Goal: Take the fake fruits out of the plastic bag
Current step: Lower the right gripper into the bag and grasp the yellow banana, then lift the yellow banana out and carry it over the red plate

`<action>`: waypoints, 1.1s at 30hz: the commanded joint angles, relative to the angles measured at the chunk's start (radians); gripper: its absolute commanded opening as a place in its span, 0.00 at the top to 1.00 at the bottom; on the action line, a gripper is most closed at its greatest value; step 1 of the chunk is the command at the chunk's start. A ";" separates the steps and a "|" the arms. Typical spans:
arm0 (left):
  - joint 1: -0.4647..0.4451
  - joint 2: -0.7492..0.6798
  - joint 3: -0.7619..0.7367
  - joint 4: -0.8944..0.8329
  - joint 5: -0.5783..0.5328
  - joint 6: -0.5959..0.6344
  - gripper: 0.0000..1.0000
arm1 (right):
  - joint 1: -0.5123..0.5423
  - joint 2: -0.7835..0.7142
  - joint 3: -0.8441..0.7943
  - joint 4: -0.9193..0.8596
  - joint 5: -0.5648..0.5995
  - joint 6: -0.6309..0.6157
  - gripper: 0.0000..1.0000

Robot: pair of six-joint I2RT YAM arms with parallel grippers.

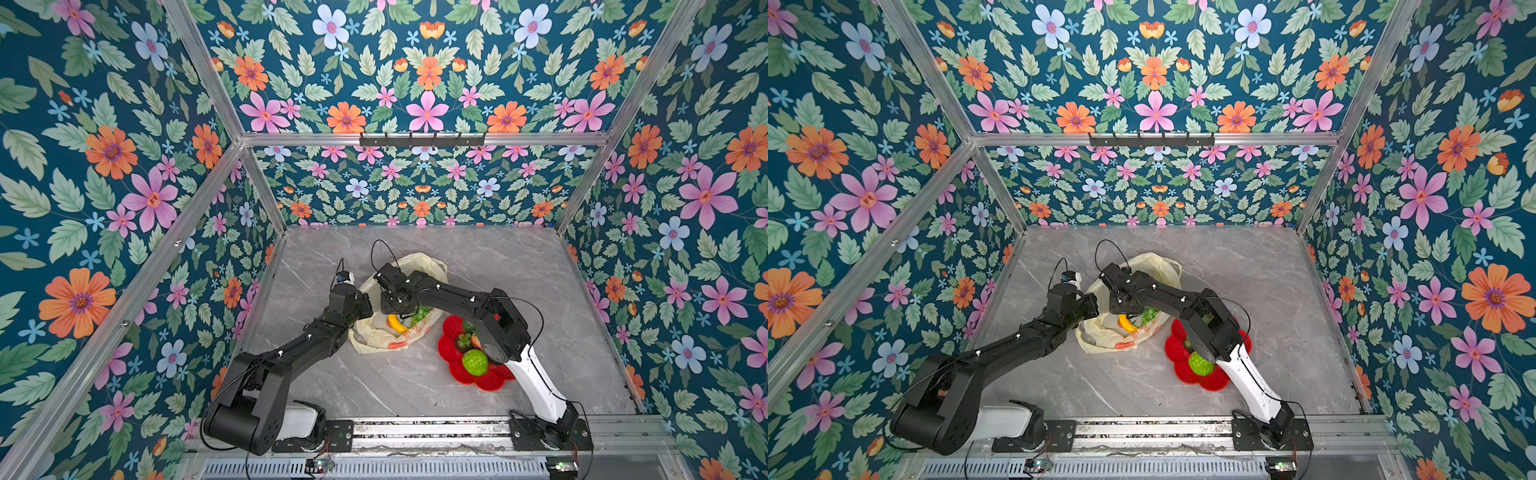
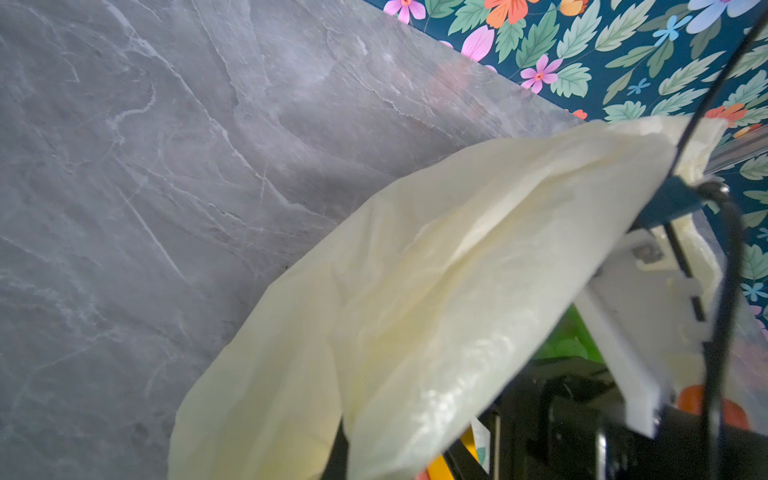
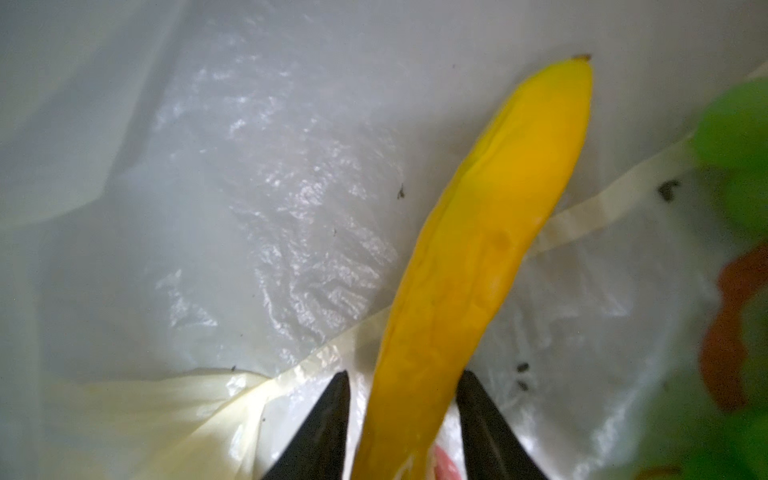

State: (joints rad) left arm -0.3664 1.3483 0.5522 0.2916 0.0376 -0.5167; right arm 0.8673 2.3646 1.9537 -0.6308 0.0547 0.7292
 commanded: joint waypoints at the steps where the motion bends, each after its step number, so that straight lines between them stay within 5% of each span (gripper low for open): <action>1: 0.000 0.003 0.008 0.002 -0.011 0.014 1.00 | 0.009 -0.015 0.007 -0.008 0.011 -0.033 0.63; 8: 0.000 0.007 0.011 0.001 -0.013 0.014 1.00 | 0.015 -0.077 -0.028 0.035 -0.024 -0.060 0.72; 33: 0.000 0.014 0.018 -0.017 -0.033 0.015 1.00 | 0.037 -0.354 -0.159 0.092 -0.123 -0.097 0.73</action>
State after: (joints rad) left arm -0.3664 1.3582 0.5598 0.2737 0.0166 -0.5159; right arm 0.9043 2.0468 1.8172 -0.5446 -0.0563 0.6472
